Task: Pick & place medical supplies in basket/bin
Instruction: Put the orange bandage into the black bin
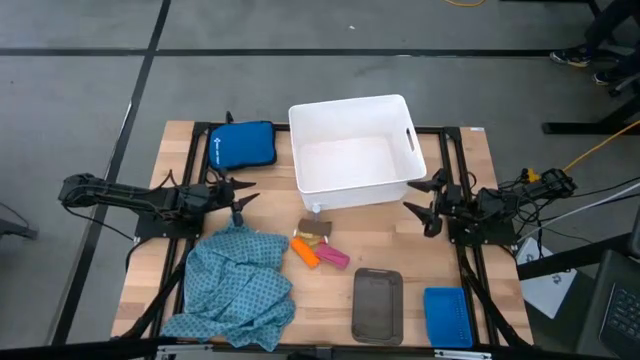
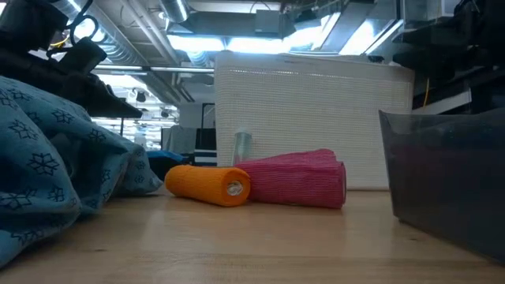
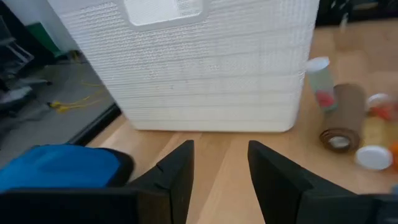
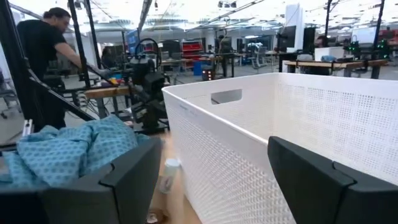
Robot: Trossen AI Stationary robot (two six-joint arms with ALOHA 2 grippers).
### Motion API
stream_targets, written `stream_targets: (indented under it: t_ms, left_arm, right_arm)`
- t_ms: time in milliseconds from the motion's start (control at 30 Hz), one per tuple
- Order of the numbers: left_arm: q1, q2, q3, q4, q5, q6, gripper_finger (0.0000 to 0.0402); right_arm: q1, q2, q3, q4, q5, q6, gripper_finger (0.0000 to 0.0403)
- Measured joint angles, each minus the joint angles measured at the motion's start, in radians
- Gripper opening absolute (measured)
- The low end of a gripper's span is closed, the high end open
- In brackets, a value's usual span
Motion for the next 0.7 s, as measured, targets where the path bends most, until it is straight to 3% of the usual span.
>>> stream_targets:
  t_ms: [300, 700]
  left_arm:
    - [0.0, 0.0, 0.002, 0.005, 0.139, -0.072, 0.0148]
    - [0.0, 0.0, 0.003, 0.005, 0.139, -0.102, 0.0148]
  right_arm:
    - [0.0, 0.0, 0.0, 0.032, -0.089, 0.023, 0.0297]
    - [0.0, 0.0, 0.0, 0.114, -0.241, 0.017, 0.0297]
